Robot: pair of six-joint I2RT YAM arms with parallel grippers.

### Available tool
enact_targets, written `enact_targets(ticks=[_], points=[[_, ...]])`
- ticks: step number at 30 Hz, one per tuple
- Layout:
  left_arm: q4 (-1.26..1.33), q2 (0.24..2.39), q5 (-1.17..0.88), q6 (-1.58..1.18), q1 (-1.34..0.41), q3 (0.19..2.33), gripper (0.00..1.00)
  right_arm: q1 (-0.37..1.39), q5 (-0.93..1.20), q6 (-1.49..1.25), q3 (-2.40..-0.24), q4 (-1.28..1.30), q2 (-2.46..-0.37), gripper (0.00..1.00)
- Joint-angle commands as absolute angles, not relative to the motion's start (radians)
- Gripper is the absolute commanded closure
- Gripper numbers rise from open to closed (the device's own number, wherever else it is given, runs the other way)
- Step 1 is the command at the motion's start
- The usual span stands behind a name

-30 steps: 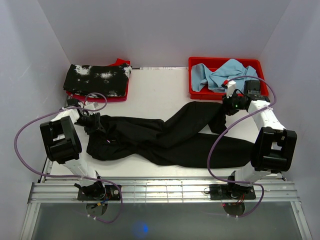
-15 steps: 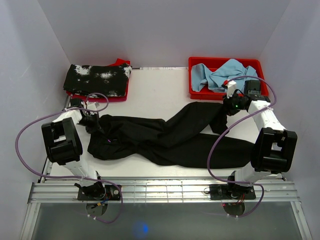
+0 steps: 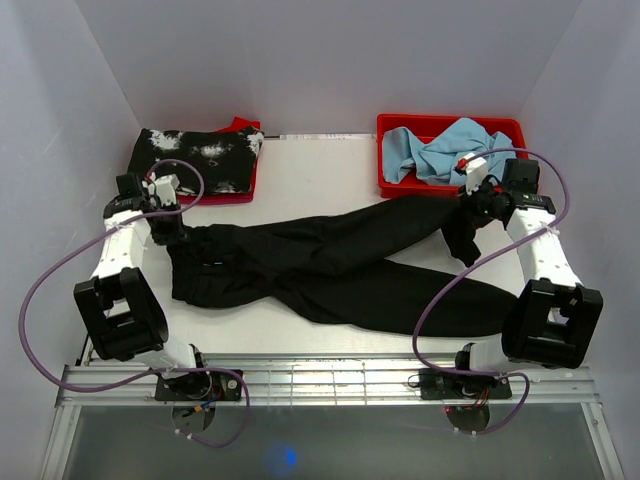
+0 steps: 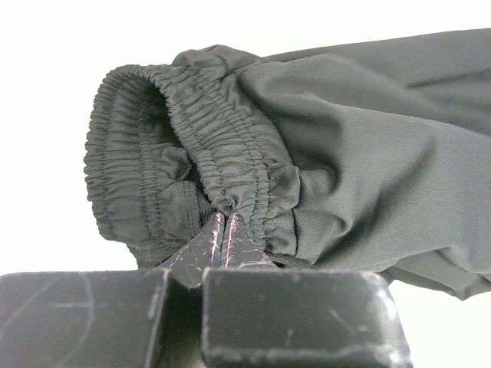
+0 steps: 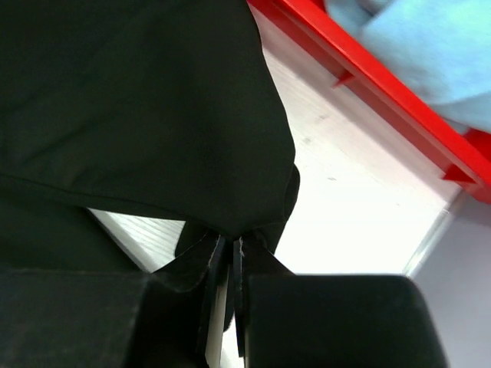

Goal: Fold and stack the trousers
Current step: Flatten the trousers out

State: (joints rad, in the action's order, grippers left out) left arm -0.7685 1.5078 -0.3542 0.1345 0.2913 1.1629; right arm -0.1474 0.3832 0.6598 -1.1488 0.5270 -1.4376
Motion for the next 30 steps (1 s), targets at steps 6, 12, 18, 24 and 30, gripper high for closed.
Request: enact_targets(ticks=[6, 12, 18, 24, 30], points=[[-0.703, 1.569, -0.146, 0.184, 0.360, 1.106, 1.00, -0.222, 0.244, 0.859, -1.138, 0.509, -1.329, 0.92], [-0.629, 1.672, -0.170, 0.166, 0.376, 1.117, 1.00, -0.244, 0.215, 0.966, -1.011, 0.392, -1.322, 0.92], [-0.640, 1.773, -0.279, 0.120, 0.373, 1.230, 1.00, -0.212, 0.207, 0.913, -1.026, 0.314, -1.465, 0.87], [-0.675, 1.795, -0.368, 0.143, 0.371, 1.296, 0.82, -0.207, 0.213, 0.925, -1.187, 0.440, -1.572, 0.30], [-0.801, 1.721, -0.460, 0.254, 0.371, 1.362, 0.20, -0.257, 0.184, 1.095, -1.143, 0.616, -1.416, 0.09]])
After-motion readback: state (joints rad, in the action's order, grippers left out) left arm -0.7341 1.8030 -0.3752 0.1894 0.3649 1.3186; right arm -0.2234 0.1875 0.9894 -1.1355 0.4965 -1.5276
